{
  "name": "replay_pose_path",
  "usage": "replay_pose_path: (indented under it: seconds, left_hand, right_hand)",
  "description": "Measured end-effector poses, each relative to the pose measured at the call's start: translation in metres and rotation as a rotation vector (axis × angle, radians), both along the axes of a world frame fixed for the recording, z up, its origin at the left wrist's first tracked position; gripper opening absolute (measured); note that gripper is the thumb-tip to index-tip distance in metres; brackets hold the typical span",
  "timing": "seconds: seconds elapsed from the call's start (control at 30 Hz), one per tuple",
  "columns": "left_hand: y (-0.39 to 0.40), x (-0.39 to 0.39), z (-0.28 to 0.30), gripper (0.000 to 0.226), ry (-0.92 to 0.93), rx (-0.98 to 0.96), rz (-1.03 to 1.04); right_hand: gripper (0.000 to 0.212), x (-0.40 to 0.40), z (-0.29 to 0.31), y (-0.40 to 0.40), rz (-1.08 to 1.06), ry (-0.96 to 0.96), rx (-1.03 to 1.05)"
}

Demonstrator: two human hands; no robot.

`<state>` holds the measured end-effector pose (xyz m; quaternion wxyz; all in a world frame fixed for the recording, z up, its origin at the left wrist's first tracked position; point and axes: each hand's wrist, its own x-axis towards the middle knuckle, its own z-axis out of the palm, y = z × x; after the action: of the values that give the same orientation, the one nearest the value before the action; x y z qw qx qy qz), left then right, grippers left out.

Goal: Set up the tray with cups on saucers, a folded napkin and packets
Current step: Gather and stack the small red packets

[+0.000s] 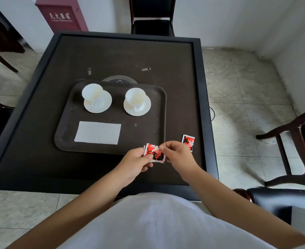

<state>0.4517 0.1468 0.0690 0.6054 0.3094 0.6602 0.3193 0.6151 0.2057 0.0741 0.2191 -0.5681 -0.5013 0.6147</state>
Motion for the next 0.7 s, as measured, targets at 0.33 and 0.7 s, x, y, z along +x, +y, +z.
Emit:
replay_pose_path:
  seconds: [0.33, 0.7]
  left_hand:
    - [0.004, 0.002, -0.005, 0.011, -0.023, -0.034, -0.018]
    - [0.017, 0.011, -0.014, 0.015, 0.042, -0.066, -0.08]
  right_hand:
    - [0.011, 0.006, 0.001, 0.002, 0.048, -0.037, 0.022]
    - [0.022, 0.019, -0.02, 0.007, -0.071, 0.008, -0.079]
